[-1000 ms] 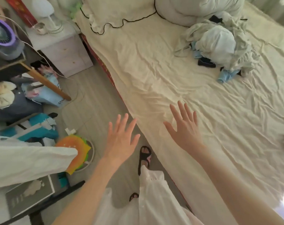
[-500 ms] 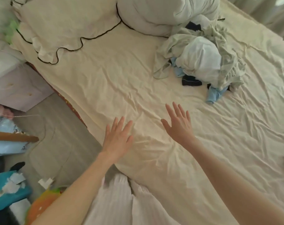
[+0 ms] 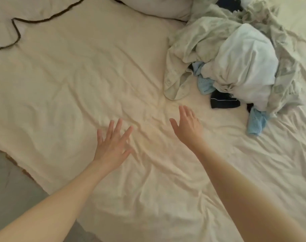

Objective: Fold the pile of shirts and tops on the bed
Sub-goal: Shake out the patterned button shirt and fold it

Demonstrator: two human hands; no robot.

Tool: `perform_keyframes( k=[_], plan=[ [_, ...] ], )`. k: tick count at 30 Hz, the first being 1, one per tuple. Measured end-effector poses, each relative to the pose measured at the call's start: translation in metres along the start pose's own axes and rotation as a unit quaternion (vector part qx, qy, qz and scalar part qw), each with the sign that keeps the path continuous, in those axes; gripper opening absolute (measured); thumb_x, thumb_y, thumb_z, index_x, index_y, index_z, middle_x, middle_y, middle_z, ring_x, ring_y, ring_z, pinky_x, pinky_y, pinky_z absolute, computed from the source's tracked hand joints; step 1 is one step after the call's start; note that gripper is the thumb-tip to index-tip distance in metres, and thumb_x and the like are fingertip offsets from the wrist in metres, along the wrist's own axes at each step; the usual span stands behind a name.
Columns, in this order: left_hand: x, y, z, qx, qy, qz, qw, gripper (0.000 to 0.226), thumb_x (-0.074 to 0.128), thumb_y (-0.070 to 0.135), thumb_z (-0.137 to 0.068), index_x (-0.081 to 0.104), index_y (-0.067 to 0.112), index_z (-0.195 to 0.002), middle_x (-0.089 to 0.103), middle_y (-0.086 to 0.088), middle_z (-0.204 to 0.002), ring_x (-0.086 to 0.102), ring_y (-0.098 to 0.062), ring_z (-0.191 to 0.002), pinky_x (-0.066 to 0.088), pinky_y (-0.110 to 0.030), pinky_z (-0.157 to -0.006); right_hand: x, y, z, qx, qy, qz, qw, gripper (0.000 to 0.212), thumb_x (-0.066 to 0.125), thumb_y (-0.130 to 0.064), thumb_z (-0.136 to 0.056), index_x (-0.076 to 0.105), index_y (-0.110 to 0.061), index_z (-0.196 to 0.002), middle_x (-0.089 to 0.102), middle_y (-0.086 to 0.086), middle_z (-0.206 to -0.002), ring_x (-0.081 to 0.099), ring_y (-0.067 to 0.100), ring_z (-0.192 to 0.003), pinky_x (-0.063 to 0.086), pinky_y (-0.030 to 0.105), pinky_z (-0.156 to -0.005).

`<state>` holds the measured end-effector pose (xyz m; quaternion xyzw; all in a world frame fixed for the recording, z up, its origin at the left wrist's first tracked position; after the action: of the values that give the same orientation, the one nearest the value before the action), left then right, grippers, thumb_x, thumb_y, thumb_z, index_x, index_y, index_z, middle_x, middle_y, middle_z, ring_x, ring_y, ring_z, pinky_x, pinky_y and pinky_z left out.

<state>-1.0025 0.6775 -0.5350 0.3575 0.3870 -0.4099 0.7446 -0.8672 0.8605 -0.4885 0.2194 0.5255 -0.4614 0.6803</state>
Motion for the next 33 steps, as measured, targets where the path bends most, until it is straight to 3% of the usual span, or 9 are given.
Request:
perform_keyframes(
  k=[3,7,14,17,22,25,27,30,33],
  plan=[
    [0.027,-0.027,-0.035,0.019,0.012,-0.031,0.999,0.08,0.047,0.064,-0.074,0.034,0.026,-0.143,0.033,-0.015,-0.149,0.028,-0.037,-0.137,0.022,-0.068,-0.1,0.01,0.013,-0.053,0.086,0.032,-0.093,0.991,0.087,0.05,-0.052,-0.091,0.009,-0.001,-0.149,0.015,0.015,-0.156,0.012,0.025,-0.145,0.017,0.038,-0.117],
    [0.045,-0.037,-0.047,0.035,0.08,-0.059,0.994,0.087,0.028,0.073,-0.074,0.009,0.033,-0.15,0.013,-0.006,-0.156,-0.01,-0.022,-0.145,-0.003,-0.052,-0.108,0.024,0.014,-0.109,0.115,0.058,-0.133,0.983,0.103,0.057,-0.055,-0.085,0.0,0.002,-0.148,0.003,0.019,-0.157,0.004,0.027,-0.146,0.009,0.04,-0.119],
    [0.047,-0.036,-0.051,0.045,0.12,-0.072,0.989,0.09,0.024,0.074,-0.073,0.001,0.033,-0.15,-0.01,-0.001,-0.158,-0.012,-0.024,-0.145,-0.013,-0.054,-0.109,0.042,0.009,-0.124,0.056,0.157,-0.076,0.983,0.045,0.03,-0.003,-0.097,0.036,0.005,-0.141,0.035,0.019,-0.149,0.028,0.029,-0.14,0.019,0.037,-0.116],
    [0.053,-0.039,-0.052,0.034,0.075,-0.064,0.995,0.089,0.024,0.074,-0.075,0.003,0.032,-0.15,-0.01,-0.002,-0.158,-0.012,-0.024,-0.145,-0.013,-0.054,-0.109,0.029,0.01,-0.106,0.049,0.221,-0.147,0.963,0.036,0.031,-0.011,-0.094,0.059,0.008,-0.106,0.062,0.023,-0.11,0.058,0.037,-0.103,0.044,0.036,-0.081],
    [0.049,-0.041,-0.053,0.005,-0.047,-0.027,0.999,0.085,0.014,0.079,-0.074,-0.018,0.04,-0.143,-0.041,0.006,-0.144,-0.042,-0.015,-0.131,-0.035,-0.046,-0.096,0.037,-0.02,-0.015,0.052,0.214,-0.233,0.947,0.019,0.041,0.002,-0.093,0.056,0.003,-0.08,0.06,0.018,-0.077,0.053,0.032,-0.068,0.018,0.02,-0.06],
    [0.029,-0.031,-0.046,-0.057,-0.09,0.131,0.986,0.076,0.042,0.063,-0.085,0.015,0.032,-0.149,-0.01,0.003,-0.158,-0.014,-0.017,-0.144,-0.012,-0.048,-0.112,0.044,-0.026,0.049,0.077,0.206,-0.273,0.936,0.022,0.047,-0.002,-0.094,0.053,-0.001,-0.073,0.054,0.012,-0.064,0.047,0.028,-0.057,0.019,0.018,-0.058],
    [0.0,-0.013,-0.036,-0.113,-0.034,0.372,0.921,0.067,0.051,0.058,-0.084,0.044,0.018,-0.138,0.035,-0.004,-0.149,0.027,-0.019,-0.14,0.018,-0.042,-0.116,0.037,-0.024,0.081,0.085,0.223,-0.275,0.931,0.029,0.046,-0.01,-0.095,0.049,-0.005,-0.067,0.041,0.001,-0.058,0.037,0.022,-0.05,0.018,0.019,-0.056],
    [-0.017,0.059,-0.01,-0.143,-0.107,0.597,0.782,0.062,0.056,0.045,-0.089,0.039,0.014,-0.139,0.056,0.004,-0.124,0.055,-0.011,-0.112,0.043,-0.028,-0.093,0.023,-0.029,0.124,0.054,0.225,-0.285,0.93,0.038,0.037,-0.023,-0.095,0.055,-0.001,-0.069,0.042,-0.001,-0.056,0.034,0.017,-0.049,0.019,0.023,-0.052],
    [-0.036,0.119,0.006,-0.124,-0.098,0.619,0.77,0.045,0.066,0.029,-0.086,0.049,0.016,-0.126,0.064,-0.002,-0.098,0.062,-0.016,-0.091,0.051,-0.029,-0.078,0.001,-0.025,0.172,0.026,0.223,-0.303,0.926,0.035,0.039,-0.021,-0.093,0.053,-0.003,-0.067,0.04,-0.003,-0.055,0.028,0.01,-0.049,0.021,0.02,-0.051]
  ],
)
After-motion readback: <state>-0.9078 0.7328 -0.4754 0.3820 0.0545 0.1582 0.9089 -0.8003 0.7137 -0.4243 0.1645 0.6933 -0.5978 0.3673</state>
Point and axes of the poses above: each hand's wrist, its own z-axis away from the middle knuckle, its own x-axis out of the palm, y = z × x, the point moved 10 cm from there along -z, towards the middle knuckle
